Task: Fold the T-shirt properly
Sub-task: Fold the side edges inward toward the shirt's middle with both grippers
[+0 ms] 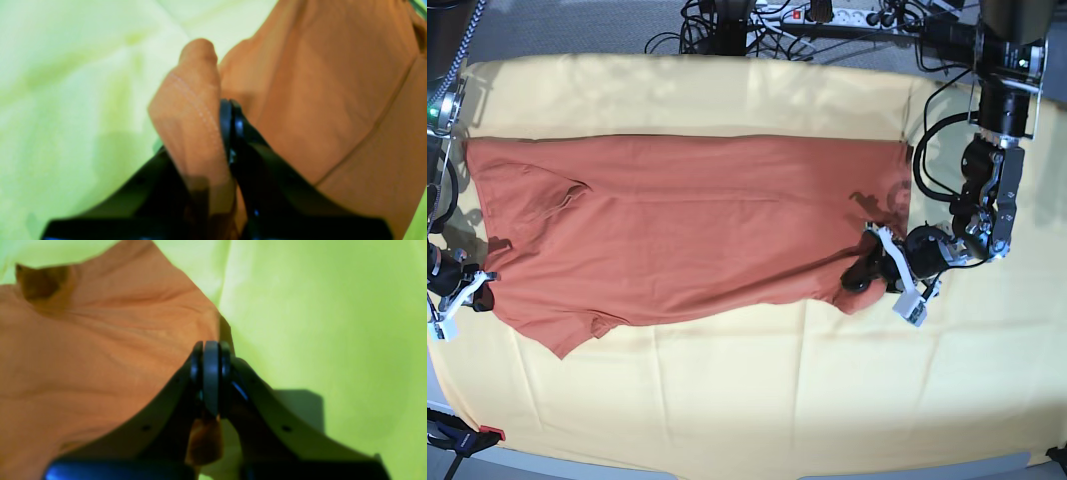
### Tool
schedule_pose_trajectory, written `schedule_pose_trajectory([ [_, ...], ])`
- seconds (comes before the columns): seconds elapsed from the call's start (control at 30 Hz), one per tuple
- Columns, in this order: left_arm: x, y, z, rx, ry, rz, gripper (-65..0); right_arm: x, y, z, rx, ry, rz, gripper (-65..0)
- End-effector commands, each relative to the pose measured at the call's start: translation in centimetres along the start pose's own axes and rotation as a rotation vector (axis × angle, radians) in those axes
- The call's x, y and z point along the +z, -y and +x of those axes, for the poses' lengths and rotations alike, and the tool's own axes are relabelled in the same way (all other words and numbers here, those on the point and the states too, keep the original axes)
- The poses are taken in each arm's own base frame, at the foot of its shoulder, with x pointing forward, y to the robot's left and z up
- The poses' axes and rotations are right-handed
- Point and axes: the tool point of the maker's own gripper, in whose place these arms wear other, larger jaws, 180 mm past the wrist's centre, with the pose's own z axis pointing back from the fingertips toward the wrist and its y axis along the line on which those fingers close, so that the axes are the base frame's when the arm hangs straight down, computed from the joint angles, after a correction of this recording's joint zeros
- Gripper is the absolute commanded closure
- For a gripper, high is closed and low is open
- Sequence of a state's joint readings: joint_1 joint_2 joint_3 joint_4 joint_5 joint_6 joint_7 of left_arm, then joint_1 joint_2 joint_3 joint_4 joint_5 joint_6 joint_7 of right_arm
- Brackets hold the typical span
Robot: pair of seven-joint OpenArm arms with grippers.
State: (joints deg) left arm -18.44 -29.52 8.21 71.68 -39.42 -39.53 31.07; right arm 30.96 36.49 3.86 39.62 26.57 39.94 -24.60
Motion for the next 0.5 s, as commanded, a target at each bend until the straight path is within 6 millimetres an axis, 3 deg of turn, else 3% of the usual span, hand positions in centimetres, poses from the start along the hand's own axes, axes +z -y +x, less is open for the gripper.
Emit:
schedule_pose_trajectory([
  [0.0,0.9,-0.2,2.5,-0.04,0.067,-0.001,0.0,1.1,1.3,2.8,0.012,0.072,-0.023,0.0],
  [0.3,3.6,0.3,4.1,-0.166,0.061,0.005,0.0,1.1,0.8,0.0,0.02,0.024,-0.017,0.0],
  [0.47,3.9,1.0,4.5,-0.135,0.066,-0.028,0.0,1.5,0.3,0.2,0.064,0.032,-0.012,0.0],
])
